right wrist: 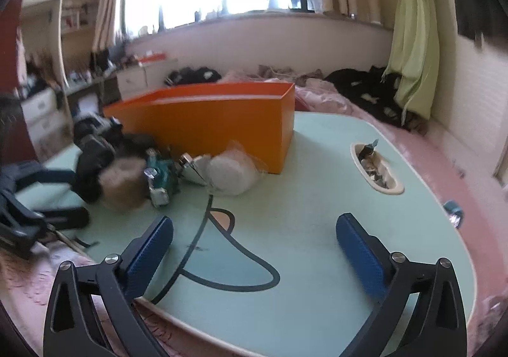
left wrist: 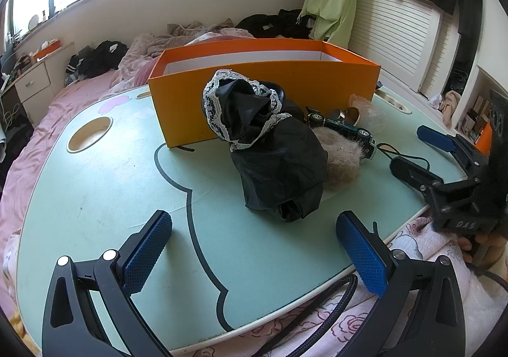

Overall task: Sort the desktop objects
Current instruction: 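Place the clear plastic bag on the desk beside the silver cup, then move the left tool into the box and grasp the blue tin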

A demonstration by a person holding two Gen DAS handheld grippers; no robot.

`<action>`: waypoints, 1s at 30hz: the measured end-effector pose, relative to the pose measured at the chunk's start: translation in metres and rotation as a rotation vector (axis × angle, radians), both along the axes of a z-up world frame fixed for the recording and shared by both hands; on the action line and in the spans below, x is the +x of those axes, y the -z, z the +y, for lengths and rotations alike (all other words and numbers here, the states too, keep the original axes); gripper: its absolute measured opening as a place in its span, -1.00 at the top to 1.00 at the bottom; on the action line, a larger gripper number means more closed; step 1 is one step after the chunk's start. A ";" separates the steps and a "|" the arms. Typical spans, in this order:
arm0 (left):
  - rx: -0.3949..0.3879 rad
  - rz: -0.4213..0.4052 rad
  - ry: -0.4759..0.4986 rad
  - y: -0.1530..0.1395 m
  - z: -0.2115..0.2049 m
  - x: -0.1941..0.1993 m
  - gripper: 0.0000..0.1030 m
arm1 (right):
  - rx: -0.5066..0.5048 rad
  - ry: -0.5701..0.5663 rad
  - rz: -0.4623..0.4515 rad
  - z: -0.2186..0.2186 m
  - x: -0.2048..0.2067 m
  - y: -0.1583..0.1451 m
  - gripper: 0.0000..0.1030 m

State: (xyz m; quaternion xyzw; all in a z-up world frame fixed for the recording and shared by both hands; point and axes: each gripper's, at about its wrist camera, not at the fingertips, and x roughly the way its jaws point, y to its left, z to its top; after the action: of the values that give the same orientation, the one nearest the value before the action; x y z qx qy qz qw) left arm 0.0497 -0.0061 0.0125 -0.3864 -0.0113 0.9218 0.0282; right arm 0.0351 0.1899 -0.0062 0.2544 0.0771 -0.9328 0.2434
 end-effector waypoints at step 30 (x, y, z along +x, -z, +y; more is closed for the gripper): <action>0.350 -0.283 0.136 -0.143 0.015 -0.096 -0.99 | -0.012 -0.009 -0.002 0.003 -0.001 0.000 -0.99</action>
State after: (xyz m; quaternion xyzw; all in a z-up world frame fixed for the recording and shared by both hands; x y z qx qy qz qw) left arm -0.0465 0.0087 0.1552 -0.5011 -0.1486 0.8384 0.1547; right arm 0.0338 0.1929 -0.0064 0.2534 0.0725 -0.9320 0.2489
